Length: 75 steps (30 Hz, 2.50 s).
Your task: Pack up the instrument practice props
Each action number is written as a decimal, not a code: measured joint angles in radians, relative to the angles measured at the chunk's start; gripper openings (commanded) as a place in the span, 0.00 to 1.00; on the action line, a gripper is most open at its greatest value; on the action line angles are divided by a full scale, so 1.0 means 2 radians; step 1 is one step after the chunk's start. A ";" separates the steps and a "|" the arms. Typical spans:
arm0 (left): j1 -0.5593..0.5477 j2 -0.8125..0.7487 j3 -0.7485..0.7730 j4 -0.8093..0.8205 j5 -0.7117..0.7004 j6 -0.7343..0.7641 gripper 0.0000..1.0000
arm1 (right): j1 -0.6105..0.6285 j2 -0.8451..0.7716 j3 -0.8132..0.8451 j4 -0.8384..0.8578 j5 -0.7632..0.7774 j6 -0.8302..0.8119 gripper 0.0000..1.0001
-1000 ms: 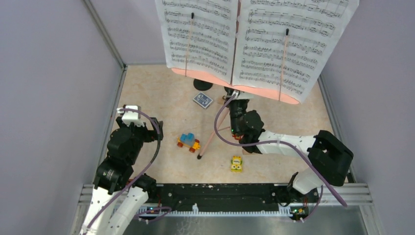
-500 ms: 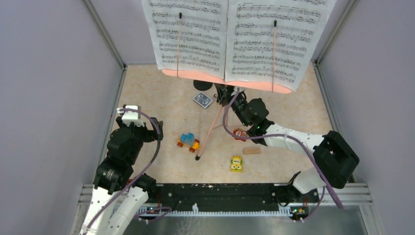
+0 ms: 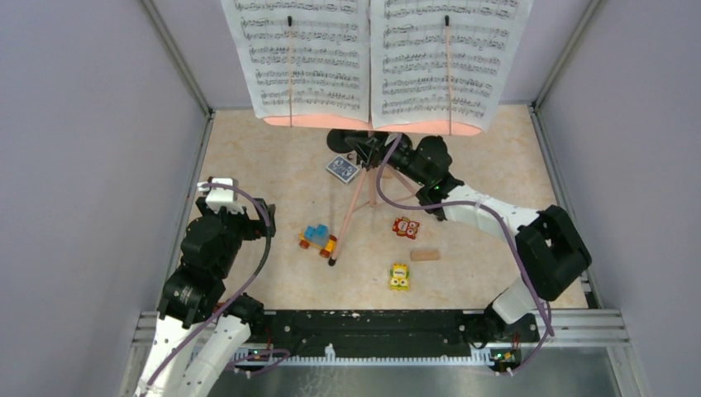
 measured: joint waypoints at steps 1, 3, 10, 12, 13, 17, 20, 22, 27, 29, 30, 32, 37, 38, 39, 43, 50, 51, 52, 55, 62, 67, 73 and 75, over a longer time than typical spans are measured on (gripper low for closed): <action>0.000 0.000 0.000 0.000 0.000 0.000 0.99 | -0.003 0.014 0.017 -0.006 -0.014 0.000 0.00; 0.000 0.000 0.000 0.000 0.000 0.000 0.99 | -0.006 0.031 0.036 -0.008 -0.029 0.001 0.00; 0.000 0.000 0.000 0.000 0.000 0.000 0.99 | -0.020 0.046 0.050 -0.003 -0.065 0.010 0.15; 0.000 0.000 0.000 0.000 0.000 0.000 0.99 | -0.026 0.045 0.046 0.001 -0.065 0.012 0.32; 0.000 0.000 0.000 0.000 0.000 0.000 0.99 | -0.028 0.042 0.043 0.003 -0.063 0.012 0.37; 0.000 0.000 0.000 0.000 0.000 0.000 0.99 | -0.034 0.021 0.017 -0.006 -0.048 0.014 0.57; 0.000 0.000 0.000 0.000 0.000 0.000 0.99 | -0.038 0.001 -0.005 -0.021 -0.035 0.014 0.62; 0.000 0.000 0.000 0.000 0.000 0.000 0.99 | -0.038 -0.013 -0.016 -0.026 -0.027 0.014 0.63; 0.000 0.000 0.000 0.000 -0.002 0.000 0.99 | -0.038 -0.066 -0.063 -0.030 -0.009 0.018 0.65; 0.000 0.000 0.000 0.000 -0.003 0.000 0.99 | -0.038 -0.096 -0.085 -0.032 0.000 0.022 0.65; 0.000 0.000 0.000 0.000 -0.004 0.000 0.99 | -0.038 -0.115 -0.098 -0.033 0.004 0.023 0.65; 0.000 -0.001 0.000 0.000 -0.008 0.000 0.99 | -0.038 -0.162 -0.131 -0.034 0.016 0.028 0.65; 0.000 -0.001 0.005 -0.011 -0.014 -0.001 0.99 | -0.038 -0.290 -0.199 -0.070 0.054 0.050 0.63; 0.000 0.000 0.011 -0.017 -0.016 -0.001 0.99 | -0.038 -0.320 -0.206 -0.096 0.063 0.056 0.63; 0.000 0.004 0.023 -0.025 -0.017 -0.002 0.99 | -0.038 -0.352 -0.208 -0.128 0.072 0.063 0.63; 0.000 0.024 0.089 -0.045 -0.018 -0.004 0.99 | -0.038 -0.447 -0.196 -0.259 0.103 0.083 0.63; 0.000 0.113 0.271 -0.082 0.016 -0.005 0.99 | -0.038 -0.510 -0.091 -0.534 0.106 0.101 0.63; 0.000 0.123 0.288 -0.085 0.023 -0.006 0.99 | -0.038 -0.508 -0.072 -0.564 0.098 0.100 0.63; 0.000 0.134 0.307 -0.092 0.035 -0.006 0.99 | -0.038 -0.506 -0.056 -0.586 0.090 0.100 0.62; 0.000 0.172 0.365 -0.104 0.088 -0.005 0.99 | -0.038 -0.487 0.016 -0.652 0.069 0.100 0.61; 0.000 0.250 0.454 -0.068 0.249 -0.015 0.99 | -0.038 -0.436 0.162 -0.718 0.067 0.105 0.58; 0.000 0.295 0.468 0.019 0.373 -0.039 0.97 | -0.038 -0.412 0.213 -0.750 0.067 0.105 0.58; -0.004 0.372 0.528 0.104 0.459 -0.055 0.96 | -0.038 -0.400 0.243 -0.782 0.054 0.102 0.58; -0.015 0.400 0.553 0.120 0.467 -0.055 0.96 | -0.038 -0.393 0.260 -0.793 0.048 0.097 0.58</action>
